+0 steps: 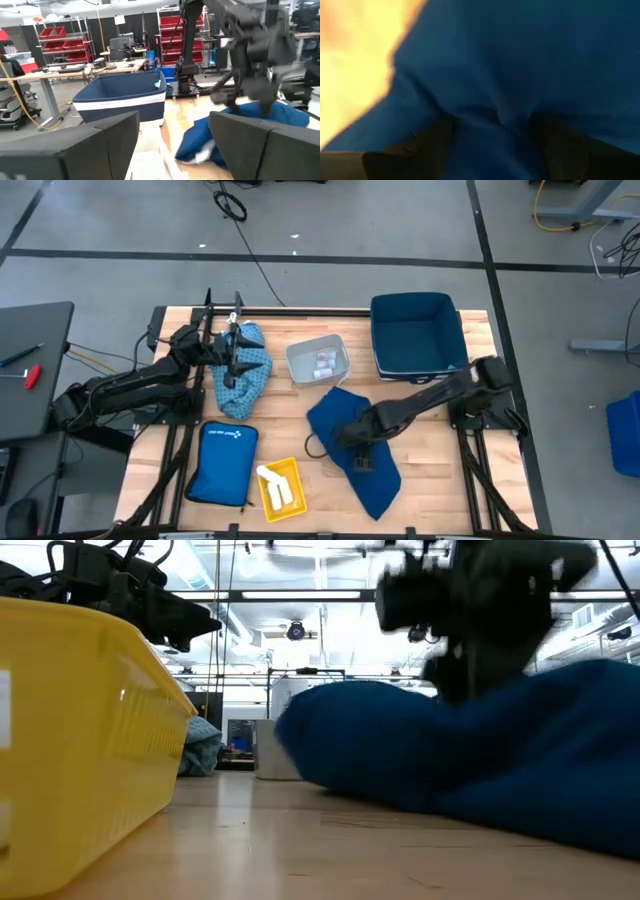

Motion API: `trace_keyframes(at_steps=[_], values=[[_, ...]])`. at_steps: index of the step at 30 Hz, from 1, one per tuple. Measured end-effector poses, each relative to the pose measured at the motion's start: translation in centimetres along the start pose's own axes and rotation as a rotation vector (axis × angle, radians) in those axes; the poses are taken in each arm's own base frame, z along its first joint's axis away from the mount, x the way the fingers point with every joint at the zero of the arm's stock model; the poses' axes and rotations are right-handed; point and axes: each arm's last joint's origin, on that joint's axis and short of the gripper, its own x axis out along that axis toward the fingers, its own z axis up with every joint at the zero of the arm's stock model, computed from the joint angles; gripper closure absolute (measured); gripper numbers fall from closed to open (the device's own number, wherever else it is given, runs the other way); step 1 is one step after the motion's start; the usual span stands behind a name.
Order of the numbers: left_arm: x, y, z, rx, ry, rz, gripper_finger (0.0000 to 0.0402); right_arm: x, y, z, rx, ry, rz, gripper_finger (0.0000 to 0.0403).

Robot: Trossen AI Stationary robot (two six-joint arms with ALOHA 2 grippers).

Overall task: Pick & place medical supplies in basket/bin
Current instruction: Put the blue patient gown into the blue laundry organizer

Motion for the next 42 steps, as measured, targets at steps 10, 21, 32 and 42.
trace_keyframes(at_steps=[10,21,32,42], values=[[0.0,0.0,0.0,-0.001,-0.001,-0.016,0.0155,5.7,0.6,-0.3,0.013,0.111,-0.08,0.0119],[0.2,0.0,-0.6,-0.031,0.038,-0.026,0.0155,5.8,0.1,0.4,0.068,0.022,-0.13,0.0226],[0.6,0.3,-1.2,-0.028,0.063,-0.029,0.0155,5.3,0.5,0.8,0.066,-0.078,-0.174,0.0362],[0.7,0.3,-1.4,-0.03,0.066,-0.031,0.0155,-0.6,1.0,0.7,0.076,-0.341,-0.39,0.037]])
